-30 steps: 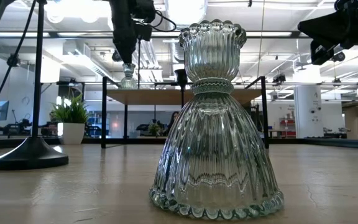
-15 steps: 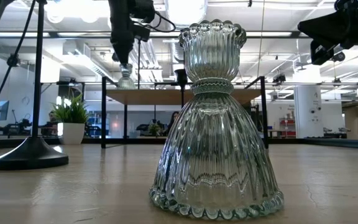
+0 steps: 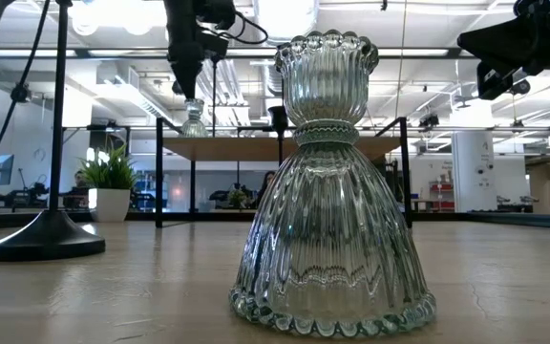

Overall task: Pick & Place candle stick holders
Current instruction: Put the green candle holder on the shelf, then put the black candle holder on the shelf

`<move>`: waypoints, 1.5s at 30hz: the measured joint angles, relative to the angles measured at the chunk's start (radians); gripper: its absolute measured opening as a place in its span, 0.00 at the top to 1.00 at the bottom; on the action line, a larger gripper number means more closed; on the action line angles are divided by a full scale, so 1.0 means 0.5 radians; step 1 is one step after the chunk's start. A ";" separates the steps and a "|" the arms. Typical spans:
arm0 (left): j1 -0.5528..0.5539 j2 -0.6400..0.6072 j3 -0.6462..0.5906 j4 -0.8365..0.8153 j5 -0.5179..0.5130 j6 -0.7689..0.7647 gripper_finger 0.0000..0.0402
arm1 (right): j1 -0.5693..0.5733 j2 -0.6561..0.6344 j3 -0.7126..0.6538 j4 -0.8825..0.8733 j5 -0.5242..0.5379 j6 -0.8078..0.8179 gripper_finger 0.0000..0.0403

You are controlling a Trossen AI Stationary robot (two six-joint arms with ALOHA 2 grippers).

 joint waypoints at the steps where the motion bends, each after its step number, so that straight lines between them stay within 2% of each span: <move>1: -0.001 -0.012 0.000 -0.001 0.003 -0.002 0.73 | 0.000 0.001 0.000 0.000 0.000 0.000 0.98; 9: -0.019 -0.100 0.000 -0.044 0.081 -0.082 0.73 | 0.000 0.001 0.000 0.000 0.000 0.002 0.98; 17: -0.090 -0.284 0.000 -0.246 0.121 -0.269 0.73 | 0.000 0.001 0.000 0.000 0.000 0.001 0.98; 24: -0.231 -0.562 0.000 -0.238 0.536 -0.424 0.73 | 0.000 0.001 0.000 0.000 0.001 0.000 0.98; 28: -0.450 -0.702 -0.022 -0.227 0.558 -0.580 0.73 | 0.000 0.001 0.000 0.000 0.000 0.000 0.98; 31: -0.711 -0.789 -0.129 -0.036 0.560 -0.663 0.73 | 0.000 0.002 0.000 0.000 0.000 0.000 0.98; 35: -1.143 -0.876 -0.419 0.449 0.568 -0.674 0.73 | 0.000 0.002 0.000 0.000 0.000 0.000 0.98; 39: -1.494 -0.896 -0.732 0.923 0.568 -0.556 0.73 | 0.000 0.002 0.000 0.000 0.000 0.000 0.98; 42: -1.627 -0.881 -0.910 1.191 0.533 -0.512 0.73 | 0.000 0.002 0.000 0.000 0.000 0.000 0.98; 45: -1.652 -0.850 -1.031 1.376 0.486 -0.508 0.73 | 0.000 0.002 0.000 0.000 0.000 0.000 0.98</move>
